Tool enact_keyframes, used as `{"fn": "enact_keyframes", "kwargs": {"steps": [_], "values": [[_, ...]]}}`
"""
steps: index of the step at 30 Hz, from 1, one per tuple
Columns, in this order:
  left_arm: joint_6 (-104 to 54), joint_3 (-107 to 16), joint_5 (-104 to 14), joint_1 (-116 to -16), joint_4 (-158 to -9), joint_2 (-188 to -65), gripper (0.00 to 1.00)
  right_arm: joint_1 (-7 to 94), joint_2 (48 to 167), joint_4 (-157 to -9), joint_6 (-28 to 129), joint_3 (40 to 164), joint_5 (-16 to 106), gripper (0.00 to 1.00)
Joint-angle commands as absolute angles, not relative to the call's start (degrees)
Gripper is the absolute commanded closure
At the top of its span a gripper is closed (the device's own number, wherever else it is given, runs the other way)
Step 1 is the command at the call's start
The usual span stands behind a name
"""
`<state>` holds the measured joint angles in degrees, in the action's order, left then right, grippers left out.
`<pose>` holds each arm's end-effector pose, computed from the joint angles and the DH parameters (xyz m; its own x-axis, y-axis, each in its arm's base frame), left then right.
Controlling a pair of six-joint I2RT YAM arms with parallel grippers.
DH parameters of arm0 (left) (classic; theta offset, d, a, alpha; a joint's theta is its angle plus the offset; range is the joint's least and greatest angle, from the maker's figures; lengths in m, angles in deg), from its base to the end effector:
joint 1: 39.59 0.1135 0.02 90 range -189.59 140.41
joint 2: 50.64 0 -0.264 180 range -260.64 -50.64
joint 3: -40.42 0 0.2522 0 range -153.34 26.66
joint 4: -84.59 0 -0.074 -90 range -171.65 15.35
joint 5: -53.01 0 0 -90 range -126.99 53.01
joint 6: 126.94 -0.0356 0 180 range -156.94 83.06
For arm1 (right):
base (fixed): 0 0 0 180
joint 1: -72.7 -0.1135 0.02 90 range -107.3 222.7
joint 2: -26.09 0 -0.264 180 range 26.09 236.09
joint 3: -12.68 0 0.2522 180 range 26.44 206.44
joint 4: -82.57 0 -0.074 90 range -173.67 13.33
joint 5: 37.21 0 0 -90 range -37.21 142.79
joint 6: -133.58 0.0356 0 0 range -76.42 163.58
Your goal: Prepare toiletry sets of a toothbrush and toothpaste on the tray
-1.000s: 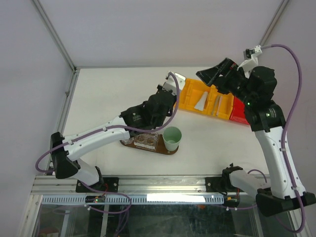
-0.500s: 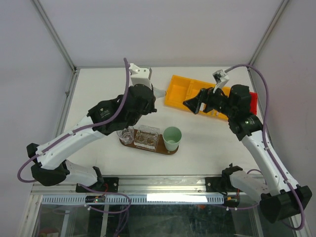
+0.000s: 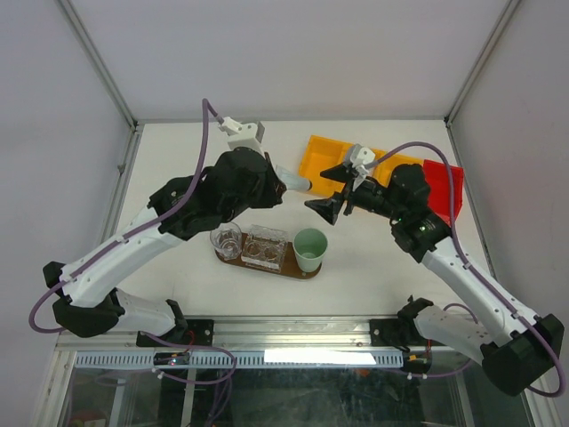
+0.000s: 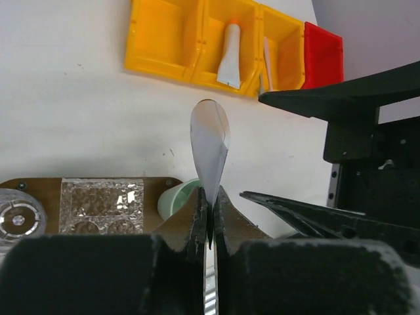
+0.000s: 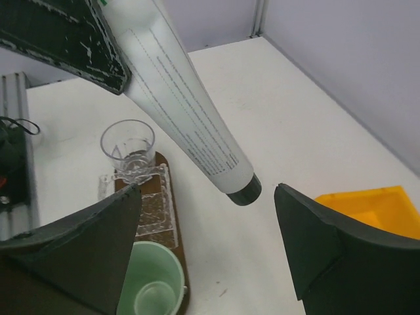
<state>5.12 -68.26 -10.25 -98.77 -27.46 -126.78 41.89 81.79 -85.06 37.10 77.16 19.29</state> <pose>0.1447 -0.2113 0.4442 -0.6083 -0.1481 -0.7798 0.2310 0.9069 -0.3524 0.1823 0.1316 0.3636 0.0482 -0.0809 -0.9956 -0.9005 0.4277 -0.0783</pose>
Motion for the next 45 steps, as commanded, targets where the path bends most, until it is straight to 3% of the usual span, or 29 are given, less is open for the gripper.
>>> {"fn": "enact_keyframes", "kwargs": {"steps": [1,9,32,45], "values": [[9.07,-71.95,-12.21,-98.49,-29.96,-126.2,1.0,41.32,81.13,-90.54,24.03,75.56,20.18,0.15],[10.61,-72.7,-14.49,-98.21,-30.05,-126.62,1.0,41.32,83.46,-97.43,14.42,69.86,15.67,0.26],[10.67,-72.31,-16.12,-97.36,-30.1,-128.1,1.0,41.24,89.12,-112.47,12.82,65.04,15.28,0.39],[9.12,-74.19,-16.67,-96.07,-30.81,-129.56,1.0,41.32,88.5,-113.09,14.08,64.31,16.42,0.73]]}}
